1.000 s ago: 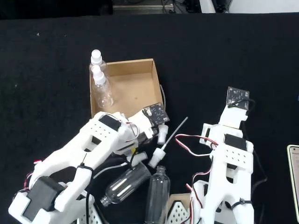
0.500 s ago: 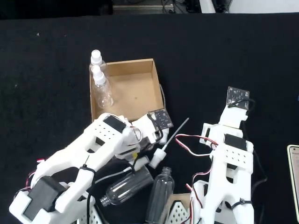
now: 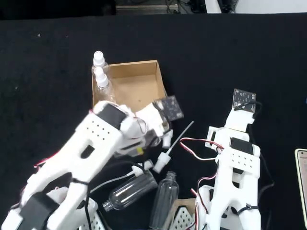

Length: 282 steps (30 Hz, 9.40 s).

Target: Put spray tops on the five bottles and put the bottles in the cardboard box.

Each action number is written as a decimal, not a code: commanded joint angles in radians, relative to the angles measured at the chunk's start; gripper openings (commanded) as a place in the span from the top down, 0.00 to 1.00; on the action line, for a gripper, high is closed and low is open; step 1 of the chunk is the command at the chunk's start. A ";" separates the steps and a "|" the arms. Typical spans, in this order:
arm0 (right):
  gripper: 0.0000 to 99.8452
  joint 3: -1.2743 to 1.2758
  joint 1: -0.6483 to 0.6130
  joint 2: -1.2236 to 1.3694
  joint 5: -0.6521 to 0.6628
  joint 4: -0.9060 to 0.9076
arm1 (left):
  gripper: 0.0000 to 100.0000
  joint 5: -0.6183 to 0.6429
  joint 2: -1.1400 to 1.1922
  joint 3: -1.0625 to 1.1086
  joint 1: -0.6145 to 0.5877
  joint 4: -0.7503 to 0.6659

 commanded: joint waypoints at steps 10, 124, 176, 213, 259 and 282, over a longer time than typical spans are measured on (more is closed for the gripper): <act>0.80 -0.001 0.015 -0.038 0.008 -0.025 | 0.83 -0.002 -0.095 -0.312 -0.323 0.423; 0.80 0.062 0.006 -0.044 0.000 -0.107 | 0.70 -0.532 0.695 -0.446 -1.520 -0.092; 0.80 -0.308 -0.563 -0.038 -0.040 0.463 | 0.92 -0.037 0.301 -0.140 -1.282 0.000; 0.80 0.094 -0.654 -0.036 -0.276 -0.279 | 0.92 0.586 0.250 0.004 -0.946 -0.198; 0.96 -0.400 -0.086 0.236 -0.133 0.186 | 0.92 0.712 -0.092 0.348 -0.993 -0.402; 0.69 -0.558 0.180 0.375 0.049 0.187 | 0.92 0.709 -0.114 0.389 -1.003 -0.405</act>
